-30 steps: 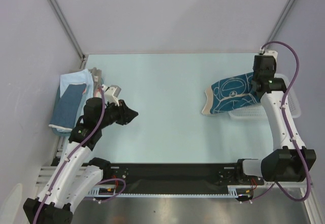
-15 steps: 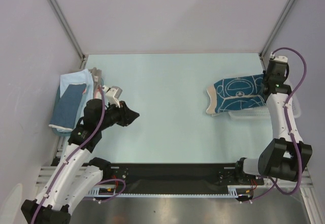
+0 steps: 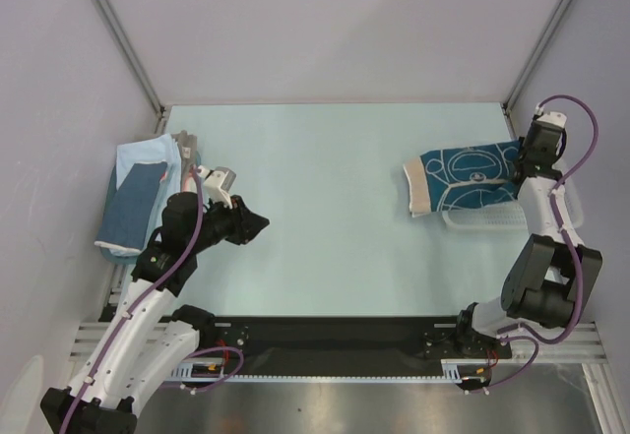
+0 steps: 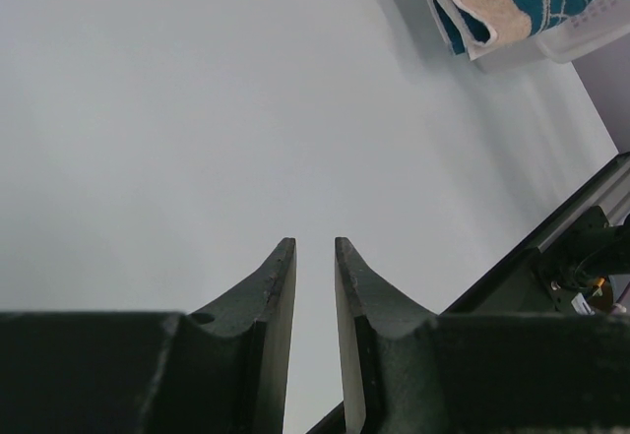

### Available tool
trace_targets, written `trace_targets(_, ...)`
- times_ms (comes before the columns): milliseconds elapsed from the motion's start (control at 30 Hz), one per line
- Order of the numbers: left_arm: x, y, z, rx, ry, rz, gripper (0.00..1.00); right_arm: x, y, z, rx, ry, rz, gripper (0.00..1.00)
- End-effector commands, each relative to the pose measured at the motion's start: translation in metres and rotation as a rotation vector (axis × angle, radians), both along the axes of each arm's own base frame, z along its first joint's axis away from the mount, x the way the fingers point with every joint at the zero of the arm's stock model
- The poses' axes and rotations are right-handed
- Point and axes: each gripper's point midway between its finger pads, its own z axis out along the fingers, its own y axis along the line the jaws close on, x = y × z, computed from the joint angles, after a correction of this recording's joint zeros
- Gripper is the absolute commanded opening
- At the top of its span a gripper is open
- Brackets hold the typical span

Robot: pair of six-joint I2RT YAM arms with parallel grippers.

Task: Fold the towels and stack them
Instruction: Neatly place the folded towel into the bin

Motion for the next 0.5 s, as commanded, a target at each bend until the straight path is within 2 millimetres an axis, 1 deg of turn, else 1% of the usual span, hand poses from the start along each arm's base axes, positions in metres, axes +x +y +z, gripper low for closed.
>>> trace_targets(0,0.001,0.001,0.002,0.010,-0.030,-0.001,0.27,0.012,-0.028,0.022,-0.097,-0.088,-0.045,0.00)
trace_targets(33,0.001,0.001,0.003,0.010,-0.031,0.002,0.27,0.011,-0.033,0.021,-0.105,-0.082,-0.048,0.00)
trace_targets(167,0.000,0.000,0.002,0.012,-0.030,-0.003,0.27,0.008,-0.044,0.006,-0.115,-0.042,-0.051,0.00)
trace_targets(200,0.000,0.000,0.002,0.011,-0.030,-0.002,0.27,0.011,-0.048,0.010,-0.131,-0.062,-0.055,0.00)
trace_targets(267,0.000,-0.001,0.001,0.014,-0.027,-0.006,0.27,0.009,-0.054,0.007,-0.143,-0.051,-0.058,0.00)
trace_targets(467,-0.001,-0.002,0.000,0.012,-0.022,-0.015,0.27,0.019,-0.060,-0.002,-0.141,-0.039,-0.053,0.00)
